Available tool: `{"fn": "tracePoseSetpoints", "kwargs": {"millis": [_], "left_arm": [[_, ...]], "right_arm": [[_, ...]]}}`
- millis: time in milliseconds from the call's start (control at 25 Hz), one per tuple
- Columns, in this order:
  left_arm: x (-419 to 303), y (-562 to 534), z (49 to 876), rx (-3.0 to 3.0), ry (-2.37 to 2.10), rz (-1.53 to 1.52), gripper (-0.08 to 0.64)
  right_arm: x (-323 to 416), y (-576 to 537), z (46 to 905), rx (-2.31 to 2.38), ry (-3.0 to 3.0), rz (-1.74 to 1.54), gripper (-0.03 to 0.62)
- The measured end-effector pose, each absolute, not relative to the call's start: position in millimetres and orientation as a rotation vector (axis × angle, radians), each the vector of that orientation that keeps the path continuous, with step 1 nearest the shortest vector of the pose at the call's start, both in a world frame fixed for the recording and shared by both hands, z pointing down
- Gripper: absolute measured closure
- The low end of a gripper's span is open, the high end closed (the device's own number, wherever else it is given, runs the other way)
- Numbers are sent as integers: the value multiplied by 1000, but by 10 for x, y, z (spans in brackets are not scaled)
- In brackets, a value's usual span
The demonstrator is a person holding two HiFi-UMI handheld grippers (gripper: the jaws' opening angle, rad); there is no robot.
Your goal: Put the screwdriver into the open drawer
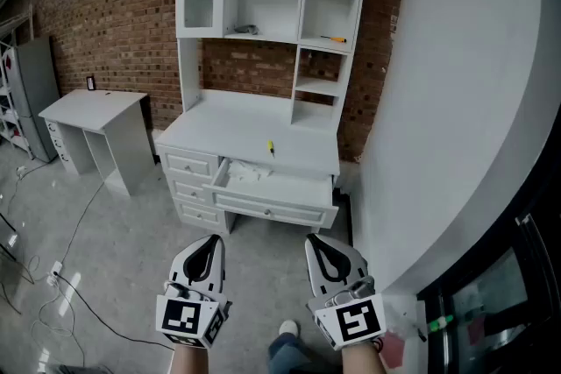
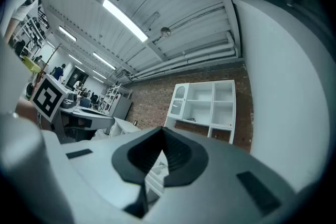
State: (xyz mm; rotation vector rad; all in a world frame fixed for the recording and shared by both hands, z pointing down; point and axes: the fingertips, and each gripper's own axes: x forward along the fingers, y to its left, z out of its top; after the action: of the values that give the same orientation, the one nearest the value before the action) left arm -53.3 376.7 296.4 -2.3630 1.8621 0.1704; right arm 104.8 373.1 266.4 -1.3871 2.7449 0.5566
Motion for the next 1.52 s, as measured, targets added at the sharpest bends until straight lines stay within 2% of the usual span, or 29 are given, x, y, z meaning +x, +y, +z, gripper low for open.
{"fn": "tracePoseSetpoints", "kwargs": {"millis": [1080,1400,1480,1520], "left_arm": [[-104,662,3308,-2398,1963,142,548],[-435,6,3547,-2409,2039,124,548],[-534,-258,3569,-2421,2039,136,548],[-586,-405,3574,-2429,2032,140,548]], "right_arm": [[1531,373,2967,-1335,2842,301,581],[1293,-315,3225,-1336,2888,254,580],[1221,-540,3294,-1346,2901,230,553],[1171,-665,3323,-1346,2910,217,500]]}}
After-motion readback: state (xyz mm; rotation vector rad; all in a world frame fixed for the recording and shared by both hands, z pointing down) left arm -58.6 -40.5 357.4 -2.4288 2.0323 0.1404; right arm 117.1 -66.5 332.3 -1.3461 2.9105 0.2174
